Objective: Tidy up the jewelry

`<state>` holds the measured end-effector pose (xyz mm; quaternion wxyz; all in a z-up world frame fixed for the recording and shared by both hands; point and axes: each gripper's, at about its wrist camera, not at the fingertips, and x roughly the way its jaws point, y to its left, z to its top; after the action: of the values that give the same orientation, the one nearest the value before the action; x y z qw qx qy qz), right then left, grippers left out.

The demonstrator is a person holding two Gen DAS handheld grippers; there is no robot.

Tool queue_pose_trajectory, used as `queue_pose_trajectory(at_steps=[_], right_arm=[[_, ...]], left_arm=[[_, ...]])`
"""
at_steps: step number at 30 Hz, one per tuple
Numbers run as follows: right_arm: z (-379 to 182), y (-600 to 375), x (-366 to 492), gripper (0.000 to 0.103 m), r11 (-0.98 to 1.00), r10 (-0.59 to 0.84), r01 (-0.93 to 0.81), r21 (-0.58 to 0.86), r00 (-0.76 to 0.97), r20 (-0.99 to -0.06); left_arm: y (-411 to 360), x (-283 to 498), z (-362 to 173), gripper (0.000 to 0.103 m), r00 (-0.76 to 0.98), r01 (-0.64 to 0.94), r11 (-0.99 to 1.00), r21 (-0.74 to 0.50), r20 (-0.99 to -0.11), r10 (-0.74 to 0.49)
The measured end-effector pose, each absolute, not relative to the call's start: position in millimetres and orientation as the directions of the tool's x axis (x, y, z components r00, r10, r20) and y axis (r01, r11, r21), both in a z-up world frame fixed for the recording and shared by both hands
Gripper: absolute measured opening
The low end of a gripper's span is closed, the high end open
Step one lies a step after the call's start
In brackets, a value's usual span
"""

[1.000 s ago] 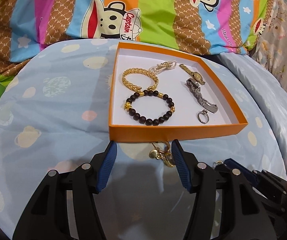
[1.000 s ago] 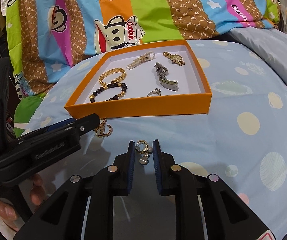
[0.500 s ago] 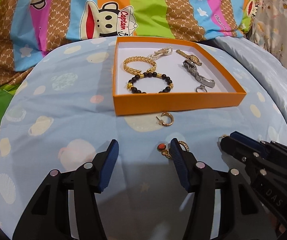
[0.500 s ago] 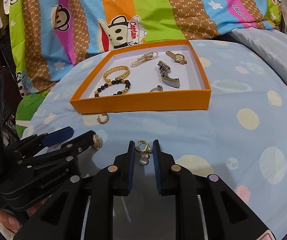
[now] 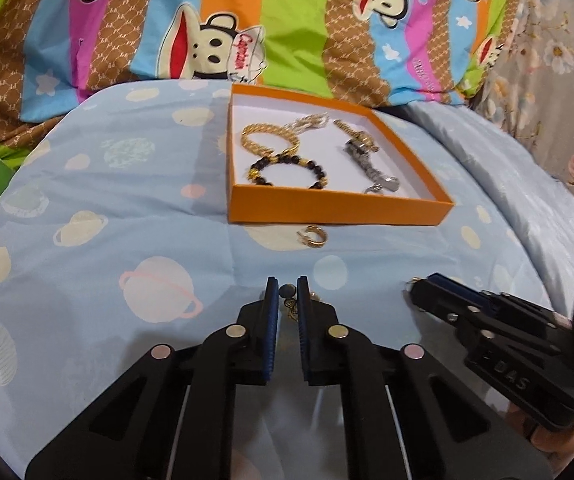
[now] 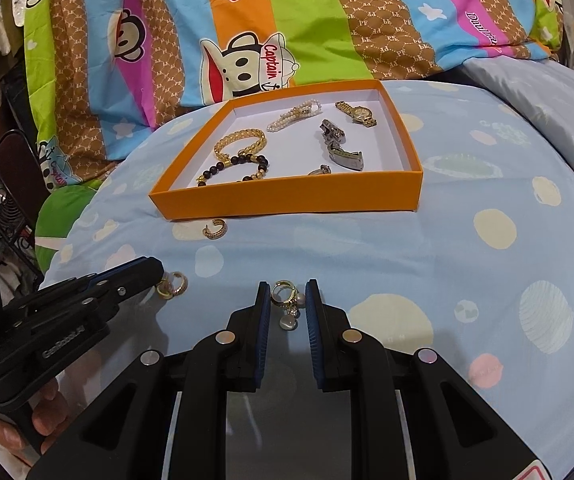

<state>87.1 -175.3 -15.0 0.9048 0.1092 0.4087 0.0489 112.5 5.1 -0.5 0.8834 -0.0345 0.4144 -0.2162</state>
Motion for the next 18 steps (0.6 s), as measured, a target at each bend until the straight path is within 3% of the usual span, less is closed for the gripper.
queue_pose_trajectory(at_steps=[8, 14, 18], right_arm=[[-14.3, -173.2, 85.2, 0.017, 0.972, 0.181, -0.009, 0.235, 0.665, -0.725], [-14.5, -172.6, 84.2, 0.017, 0.972, 0.182, -0.012, 0.233, 0.664, -0.726], [-14.5, -172.3, 84.0, 0.017, 0.973, 0.182, -0.013, 0.232, 0.664, -0.726]], left_arm=[[16.9, 88.2, 10.5, 0.008, 0.553, 0.417, 0.855, -0.309, -0.660, -0.508], [31.4, 86.9, 0.3, 0.010, 0.535, 0.377, 0.875, -0.304, -0.700, -0.474], [41.9, 88.2, -1.9, 0.017, 0.529, 0.351, 0.879, -0.322, -0.707, -0.470]])
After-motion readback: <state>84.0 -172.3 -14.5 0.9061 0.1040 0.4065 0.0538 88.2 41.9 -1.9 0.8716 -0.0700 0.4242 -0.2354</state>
